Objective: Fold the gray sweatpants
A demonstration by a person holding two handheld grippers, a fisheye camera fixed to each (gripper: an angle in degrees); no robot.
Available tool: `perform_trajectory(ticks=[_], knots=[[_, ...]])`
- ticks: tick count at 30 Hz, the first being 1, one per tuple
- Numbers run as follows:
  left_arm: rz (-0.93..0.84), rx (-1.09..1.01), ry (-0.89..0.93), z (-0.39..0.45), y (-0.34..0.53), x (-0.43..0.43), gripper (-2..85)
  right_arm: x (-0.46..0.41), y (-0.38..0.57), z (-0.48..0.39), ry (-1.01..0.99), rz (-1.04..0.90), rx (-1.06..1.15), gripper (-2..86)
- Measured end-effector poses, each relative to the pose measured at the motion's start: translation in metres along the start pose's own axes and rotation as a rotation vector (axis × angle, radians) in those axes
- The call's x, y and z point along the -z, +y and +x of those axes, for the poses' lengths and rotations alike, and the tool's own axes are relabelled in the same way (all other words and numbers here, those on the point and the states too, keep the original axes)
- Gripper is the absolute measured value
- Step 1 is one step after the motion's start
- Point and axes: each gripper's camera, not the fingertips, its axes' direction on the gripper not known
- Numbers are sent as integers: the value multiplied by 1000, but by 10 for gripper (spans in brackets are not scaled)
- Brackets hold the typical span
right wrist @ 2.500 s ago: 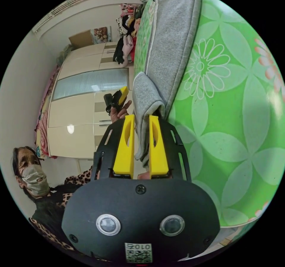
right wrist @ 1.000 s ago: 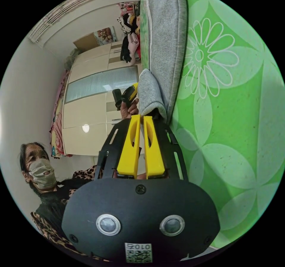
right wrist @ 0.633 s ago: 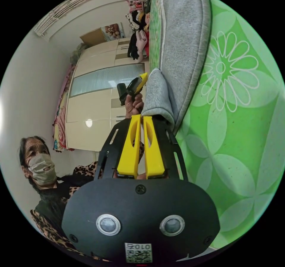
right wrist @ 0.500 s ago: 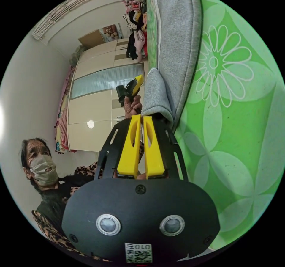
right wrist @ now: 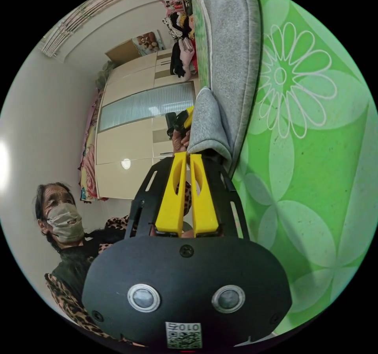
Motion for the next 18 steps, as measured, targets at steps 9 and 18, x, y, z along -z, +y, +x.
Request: perform_trajectory(ticks=[9, 18], knots=[[31, -57, -42, 24, 4, 13, 0, 1, -5, -4, -71, 16, -14, 38], [15, -43, -64, 38, -16, 8, -2, 10, -10, 4, -60, 136, -103, 38]])
